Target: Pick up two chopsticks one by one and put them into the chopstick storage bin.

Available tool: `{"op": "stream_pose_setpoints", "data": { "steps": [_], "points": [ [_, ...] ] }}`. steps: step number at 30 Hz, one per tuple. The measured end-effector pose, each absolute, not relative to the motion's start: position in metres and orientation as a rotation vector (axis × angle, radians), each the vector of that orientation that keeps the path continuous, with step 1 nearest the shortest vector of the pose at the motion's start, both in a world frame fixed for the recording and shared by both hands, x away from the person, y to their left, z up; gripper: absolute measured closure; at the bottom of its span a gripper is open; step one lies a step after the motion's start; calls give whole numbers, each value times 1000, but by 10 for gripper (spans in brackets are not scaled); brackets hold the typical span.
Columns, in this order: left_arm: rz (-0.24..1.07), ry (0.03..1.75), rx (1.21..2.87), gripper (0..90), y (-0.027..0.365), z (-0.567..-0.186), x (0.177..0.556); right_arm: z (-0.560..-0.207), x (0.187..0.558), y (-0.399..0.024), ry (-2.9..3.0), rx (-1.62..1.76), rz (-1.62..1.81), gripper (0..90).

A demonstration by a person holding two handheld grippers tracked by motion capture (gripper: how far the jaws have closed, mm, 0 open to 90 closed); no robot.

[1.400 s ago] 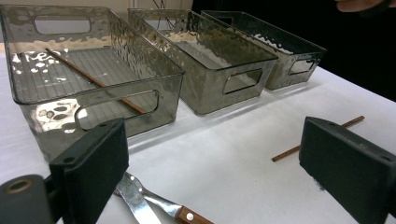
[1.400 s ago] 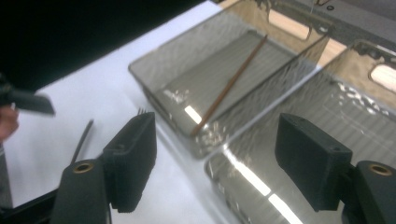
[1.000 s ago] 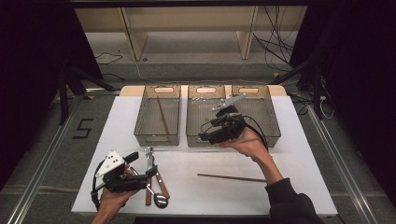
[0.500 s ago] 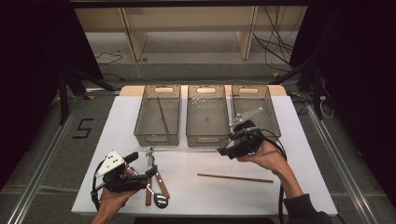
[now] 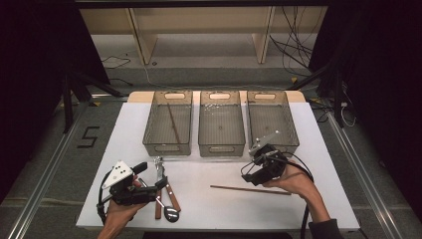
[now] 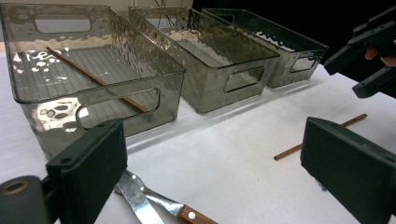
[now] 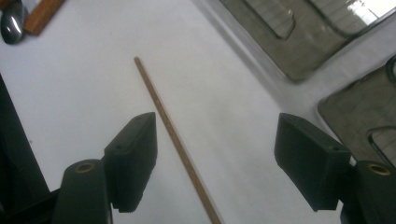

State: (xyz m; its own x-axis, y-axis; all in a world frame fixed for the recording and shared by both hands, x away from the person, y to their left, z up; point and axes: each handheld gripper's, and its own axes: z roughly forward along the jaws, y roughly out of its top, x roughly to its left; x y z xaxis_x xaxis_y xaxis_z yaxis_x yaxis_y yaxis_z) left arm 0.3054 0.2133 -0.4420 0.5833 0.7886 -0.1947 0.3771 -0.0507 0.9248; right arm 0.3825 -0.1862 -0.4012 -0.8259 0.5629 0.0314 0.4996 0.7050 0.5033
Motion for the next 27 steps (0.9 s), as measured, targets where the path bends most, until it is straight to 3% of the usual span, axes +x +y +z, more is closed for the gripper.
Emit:
{"op": "stream_pose_setpoints", "data": {
  "steps": [20, 27],
  "points": [
    [447, 976, 1660, 63, 212, -442, 305, -435, 379, -186, 2910, 799, 463, 419],
    [444, 977, 1661, 63, 213, -442, 305, -443, 379, -186, 2946, 771, 372, 514]
  ]
}}
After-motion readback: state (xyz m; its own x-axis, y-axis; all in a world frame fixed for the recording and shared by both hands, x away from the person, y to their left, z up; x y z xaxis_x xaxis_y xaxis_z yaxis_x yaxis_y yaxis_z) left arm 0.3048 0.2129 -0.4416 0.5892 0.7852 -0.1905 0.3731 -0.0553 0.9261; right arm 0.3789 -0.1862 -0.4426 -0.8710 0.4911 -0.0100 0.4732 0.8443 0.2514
